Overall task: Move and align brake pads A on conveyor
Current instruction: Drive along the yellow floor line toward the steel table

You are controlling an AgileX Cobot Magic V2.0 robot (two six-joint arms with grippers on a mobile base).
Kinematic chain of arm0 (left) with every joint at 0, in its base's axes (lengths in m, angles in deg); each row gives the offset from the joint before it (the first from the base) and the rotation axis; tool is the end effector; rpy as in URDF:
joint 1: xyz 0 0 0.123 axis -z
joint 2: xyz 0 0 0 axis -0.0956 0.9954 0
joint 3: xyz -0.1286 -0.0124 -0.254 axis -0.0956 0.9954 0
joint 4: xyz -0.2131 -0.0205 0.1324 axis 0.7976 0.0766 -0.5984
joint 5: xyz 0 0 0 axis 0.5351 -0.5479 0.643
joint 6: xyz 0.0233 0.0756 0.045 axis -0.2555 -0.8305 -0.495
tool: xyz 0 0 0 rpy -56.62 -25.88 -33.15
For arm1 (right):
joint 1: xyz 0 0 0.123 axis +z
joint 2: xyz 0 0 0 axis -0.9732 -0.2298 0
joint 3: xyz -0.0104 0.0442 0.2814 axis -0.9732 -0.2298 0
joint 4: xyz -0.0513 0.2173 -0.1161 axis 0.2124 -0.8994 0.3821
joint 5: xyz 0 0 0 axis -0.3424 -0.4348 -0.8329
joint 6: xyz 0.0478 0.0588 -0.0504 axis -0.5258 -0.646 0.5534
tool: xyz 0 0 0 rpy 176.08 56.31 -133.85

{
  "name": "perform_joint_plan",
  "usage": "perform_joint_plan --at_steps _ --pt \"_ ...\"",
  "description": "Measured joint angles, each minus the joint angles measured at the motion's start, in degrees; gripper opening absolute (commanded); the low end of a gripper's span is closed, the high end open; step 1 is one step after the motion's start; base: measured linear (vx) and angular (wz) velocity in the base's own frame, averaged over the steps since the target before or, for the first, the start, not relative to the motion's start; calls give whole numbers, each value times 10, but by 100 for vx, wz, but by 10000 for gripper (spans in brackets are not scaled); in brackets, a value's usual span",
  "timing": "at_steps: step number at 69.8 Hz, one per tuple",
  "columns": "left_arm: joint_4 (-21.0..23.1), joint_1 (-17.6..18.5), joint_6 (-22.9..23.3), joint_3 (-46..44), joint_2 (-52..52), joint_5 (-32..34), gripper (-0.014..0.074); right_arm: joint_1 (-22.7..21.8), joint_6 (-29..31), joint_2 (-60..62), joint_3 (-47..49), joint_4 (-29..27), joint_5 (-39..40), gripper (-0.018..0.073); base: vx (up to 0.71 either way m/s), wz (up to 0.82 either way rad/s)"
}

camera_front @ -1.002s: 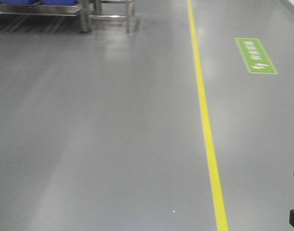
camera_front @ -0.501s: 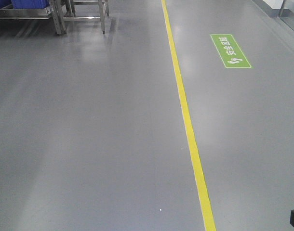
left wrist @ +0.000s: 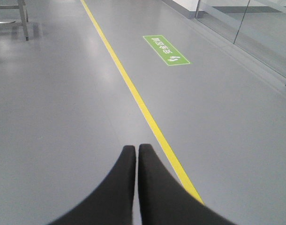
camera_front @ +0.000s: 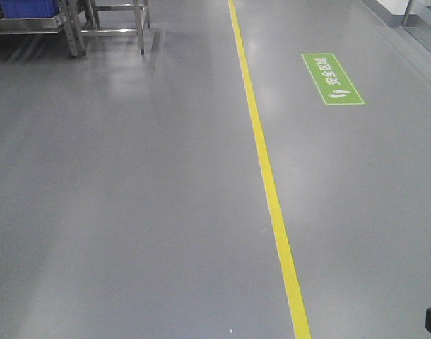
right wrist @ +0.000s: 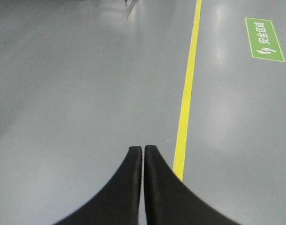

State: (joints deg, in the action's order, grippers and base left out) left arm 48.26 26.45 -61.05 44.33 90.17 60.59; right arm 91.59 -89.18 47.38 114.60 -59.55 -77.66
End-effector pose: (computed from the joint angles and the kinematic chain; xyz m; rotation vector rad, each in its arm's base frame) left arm 0.0731 -0.0240 0.2833 0.2068 1.9000 -0.2895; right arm 0.0900 0.0199 0.2815 -0.2675 2.0085 0.1011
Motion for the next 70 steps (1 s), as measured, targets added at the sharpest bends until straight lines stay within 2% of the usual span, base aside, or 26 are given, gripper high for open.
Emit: perform_joint_plan --at_steps 70 --pt "0 0 0 0 0 0 -6 0 0 0 0 0 0 -6 36 -3"
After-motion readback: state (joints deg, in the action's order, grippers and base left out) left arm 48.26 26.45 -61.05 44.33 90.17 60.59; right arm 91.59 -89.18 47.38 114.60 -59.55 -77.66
